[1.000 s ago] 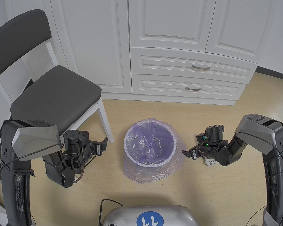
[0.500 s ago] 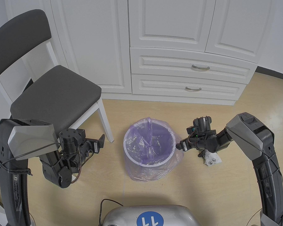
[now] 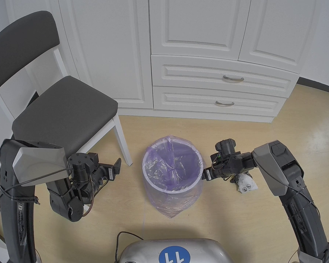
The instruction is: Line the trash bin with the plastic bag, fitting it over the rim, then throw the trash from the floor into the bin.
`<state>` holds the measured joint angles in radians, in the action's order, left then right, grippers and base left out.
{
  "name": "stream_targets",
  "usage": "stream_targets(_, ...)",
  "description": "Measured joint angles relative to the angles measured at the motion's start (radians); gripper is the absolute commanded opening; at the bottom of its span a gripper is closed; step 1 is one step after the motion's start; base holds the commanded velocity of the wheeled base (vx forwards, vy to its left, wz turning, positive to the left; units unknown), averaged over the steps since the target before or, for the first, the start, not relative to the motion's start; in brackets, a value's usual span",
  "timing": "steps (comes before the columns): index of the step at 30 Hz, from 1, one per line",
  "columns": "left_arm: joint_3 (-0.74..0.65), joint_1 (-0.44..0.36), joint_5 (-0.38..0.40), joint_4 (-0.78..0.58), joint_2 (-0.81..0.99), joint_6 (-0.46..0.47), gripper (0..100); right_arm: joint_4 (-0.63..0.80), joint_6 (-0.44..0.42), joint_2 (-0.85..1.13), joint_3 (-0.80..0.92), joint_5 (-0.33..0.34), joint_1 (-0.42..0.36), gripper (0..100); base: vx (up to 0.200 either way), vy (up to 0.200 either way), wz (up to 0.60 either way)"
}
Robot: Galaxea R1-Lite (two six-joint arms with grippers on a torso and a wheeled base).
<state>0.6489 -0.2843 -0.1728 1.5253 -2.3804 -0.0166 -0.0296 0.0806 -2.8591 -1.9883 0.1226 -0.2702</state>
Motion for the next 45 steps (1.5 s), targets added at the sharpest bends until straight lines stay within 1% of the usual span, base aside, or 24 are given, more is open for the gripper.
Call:
stream_targets(4, -0.001, 0.000, -0.001, 0.001, -0.002, 0.000, 100, -0.017, -0.005, -0.004, -0.002, 0.003, 0.004, 100, 0.000, 0.000, 0.00)
stream_targets(8, -0.001, -0.006, -0.013, 0.001, -0.002, 0.000, 100, -0.057, -0.005, 0.021, 0.067, 0.024, 0.011, 100, 0.000, 0.000, 0.00)
stream_targets(12, -0.001, -0.016, -0.038, 0.001, -0.004, 0.000, 100, -0.153, -0.003, 0.073, 0.223, 0.046, 0.020, 100, 0.000, 0.000, 0.00)
stream_targets(16, 0.000, -0.027, -0.056, 0.000, -0.011, 0.000, 100, -0.274, -0.003, 0.146, 0.409, 0.041, 0.028, 100, 0.000, 0.000, 0.00)
stream_targets(20, 0.003, -0.038, -0.064, 0.000, -0.021, 0.000, 100, -0.435, 0.001, 0.229, 0.596, -0.013, 0.034, 100, 0.000, 0.000, 0.00)
stream_targets(22, 0.004, -0.044, -0.067, 0.000, -0.025, 0.000, 100, -0.543, 0.013, 0.270, 0.686, -0.047, 0.034, 100, 0.000, 0.000, 0.00)
stream_targets(26, -0.011, -0.067, -0.080, 0.000, -0.021, -0.005, 100, -0.776, 0.066, 0.357, 0.880, -0.107, 0.044, 100, 0.000, 0.000, 0.00)
stream_targets(28, -0.035, -0.086, -0.089, 0.000, -0.006, -0.009, 100, -0.897, 0.097, 0.405, 0.983, -0.129, 0.051, 100, 0.000, 0.000, 0.00)
stream_targets(32, -0.098, -0.124, -0.104, 0.000, 0.056, -0.016, 100, -1.090, 0.137, 0.497, 1.170, -0.178, 0.066, 100, 0.000, 0.000, 0.00)
stream_targets(34, -0.133, -0.145, -0.109, 0.000, 0.106, -0.018, 100, -1.183, 0.157, 0.545, 1.268, -0.237, 0.073, 100, 0.000, 0.000, 0.00)
stream_targets(36, -0.175, -0.166, -0.113, 0.000, 0.173, -0.018, 100, -1.299, 0.188, 0.585, 1.346, -0.322, 0.077, 100, 0.000, 0.000, 0.00)
stream_targets(39, -0.228, -0.194, -0.118, 0.000, 0.283, 0.005, 100, -1.451, 0.257, 0.634, 1.420, -0.421, 0.090, 100, 0.000, 0.000, 0.00)
stream_targets(42, -0.271, -0.214, -0.122, -0.002, 0.396, 0.055, 100, -1.518, 0.321, 0.687, 1.468, -0.464, 0.101, 100, 0.000, 0.000, 0.00)
stream_targets(44, -0.297, -0.225, -0.123, -0.004, 0.470, 0.094, 100, -1.520, 0.346, 0.731, 1.498, -0.458, 0.108, 100, 0.000, 0.000, 0.00)
stream_targets(45, -0.310, -0.229, -0.123, -0.006, 0.507, 0.114, 100, -1.521, 0.356, 0.757, 1.513, -0.441, 0.111, 100, 0.000, 0.000, 0.00)
